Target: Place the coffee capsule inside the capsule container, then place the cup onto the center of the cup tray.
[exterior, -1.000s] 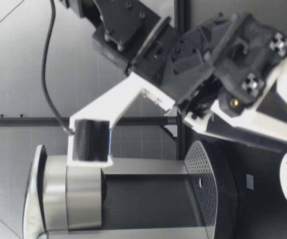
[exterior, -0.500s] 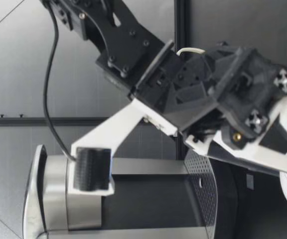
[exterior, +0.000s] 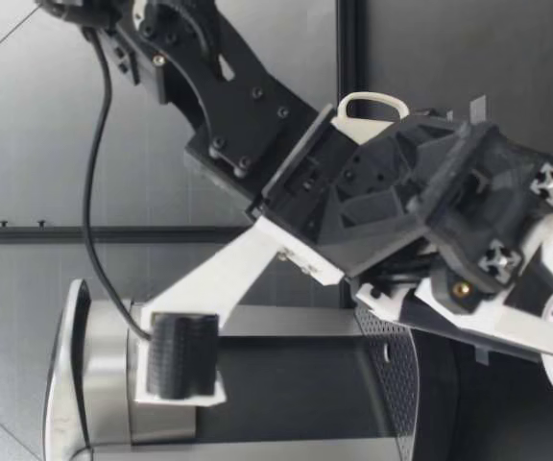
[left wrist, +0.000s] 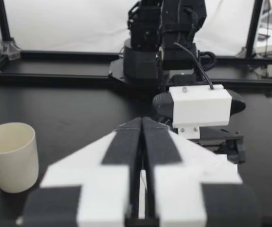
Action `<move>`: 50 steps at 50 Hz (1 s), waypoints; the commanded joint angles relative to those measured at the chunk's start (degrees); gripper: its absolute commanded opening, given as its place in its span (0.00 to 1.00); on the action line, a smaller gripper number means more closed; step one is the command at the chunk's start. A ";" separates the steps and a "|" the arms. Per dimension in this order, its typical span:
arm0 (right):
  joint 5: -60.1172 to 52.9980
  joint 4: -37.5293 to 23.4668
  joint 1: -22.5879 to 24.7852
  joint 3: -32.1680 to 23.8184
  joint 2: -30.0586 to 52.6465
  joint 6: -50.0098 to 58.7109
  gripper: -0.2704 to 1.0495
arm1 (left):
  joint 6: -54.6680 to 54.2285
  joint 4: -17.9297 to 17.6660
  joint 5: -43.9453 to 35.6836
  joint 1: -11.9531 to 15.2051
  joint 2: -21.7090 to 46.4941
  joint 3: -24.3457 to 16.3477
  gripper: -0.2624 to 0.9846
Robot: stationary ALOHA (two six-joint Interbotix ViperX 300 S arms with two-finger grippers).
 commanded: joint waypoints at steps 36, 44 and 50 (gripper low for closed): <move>1.67 1.05 -0.35 0.00 -5.89 1.85 0.61 | -0.44 -0.44 -0.18 0.35 2.99 -3.43 0.26; 1.85 2.55 -0.35 3.87 -11.16 6.59 0.61 | -0.44 -2.20 8.70 3.25 8.70 -10.11 0.26; 0.97 2.55 -0.35 7.91 -14.68 9.05 0.61 | -0.35 -2.20 20.48 6.06 13.27 -17.84 0.26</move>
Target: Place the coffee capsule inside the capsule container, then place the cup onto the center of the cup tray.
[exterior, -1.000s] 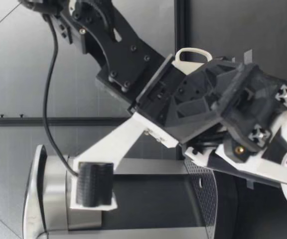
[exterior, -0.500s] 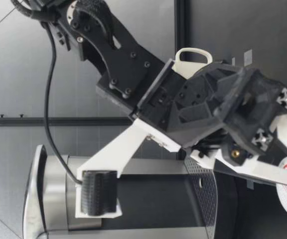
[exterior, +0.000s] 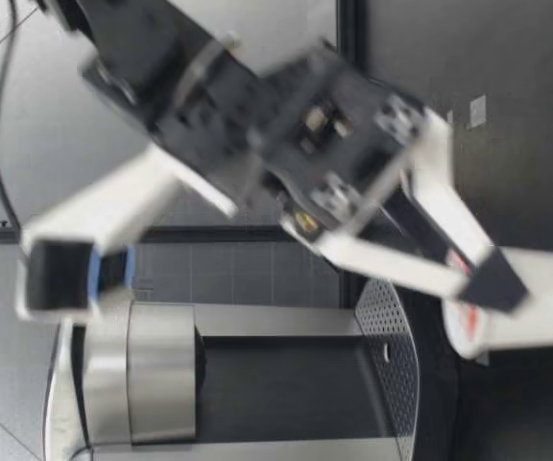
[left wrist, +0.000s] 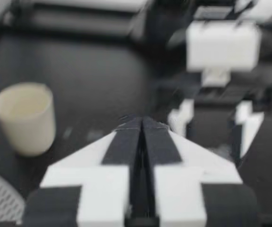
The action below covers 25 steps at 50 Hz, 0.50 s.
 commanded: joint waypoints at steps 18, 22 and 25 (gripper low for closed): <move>-19.51 0.18 -0.88 17.75 -14.50 4.22 0.61 | -0.18 8.26 41.04 2.46 21.01 -31.82 0.26; -23.03 0.35 -1.32 20.92 -16.35 4.22 0.61 | -0.79 10.81 48.16 2.02 25.31 -36.91 0.26; -24.26 0.26 -1.32 22.41 -16.96 3.96 0.61 | -1.67 13.71 52.82 1.32 28.21 -40.43 0.26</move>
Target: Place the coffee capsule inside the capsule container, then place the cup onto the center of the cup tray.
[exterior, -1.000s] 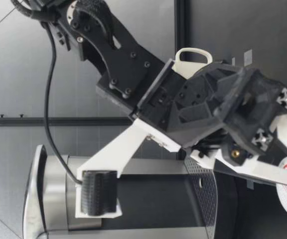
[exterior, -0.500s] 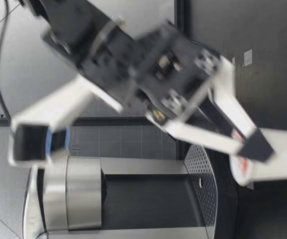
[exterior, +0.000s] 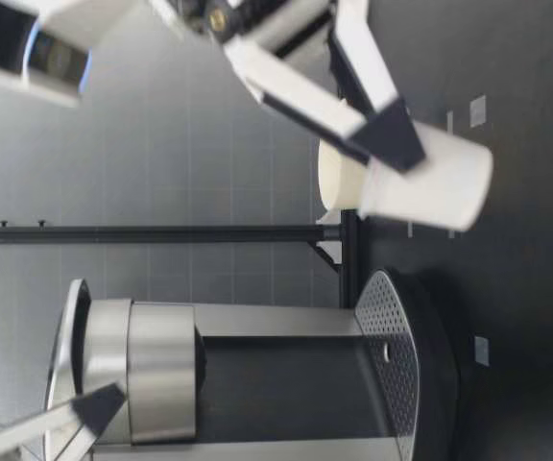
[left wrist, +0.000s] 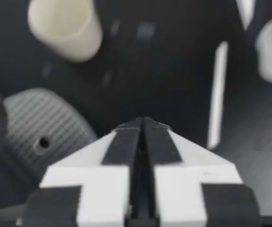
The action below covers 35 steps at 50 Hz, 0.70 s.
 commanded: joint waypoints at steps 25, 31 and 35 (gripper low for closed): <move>-8.35 -1.67 -3.69 8.79 -6.50 -3.43 0.61 | -23.64 53.88 33.57 -16.79 21.36 -14.15 0.26; -8.88 -1.58 -4.75 10.81 -8.26 -4.48 0.61 | -25.22 61.26 39.90 -17.84 26.46 -14.59 0.26; -8.96 -1.58 -5.10 11.51 -8.96 -4.66 0.61 | -25.58 64.42 42.54 -18.02 29.27 -15.29 0.26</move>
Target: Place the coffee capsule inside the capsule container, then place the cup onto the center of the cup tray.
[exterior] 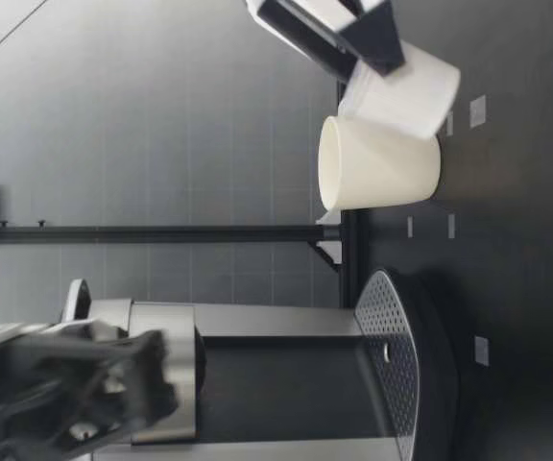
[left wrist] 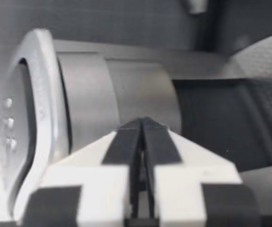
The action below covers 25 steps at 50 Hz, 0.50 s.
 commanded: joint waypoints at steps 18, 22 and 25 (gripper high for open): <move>-0.70 -0.09 -0.70 1.41 -1.58 -0.44 0.61 | -4.92 9.05 7.21 -0.44 4.39 -1.05 0.26; -0.88 -0.09 -0.70 1.41 -1.67 -0.44 0.61 | -5.36 9.93 7.21 -0.44 4.13 0.09 0.26; -1.14 -0.09 -0.70 1.41 -1.58 -0.44 0.61 | -5.80 10.81 7.21 -0.35 3.87 1.14 0.26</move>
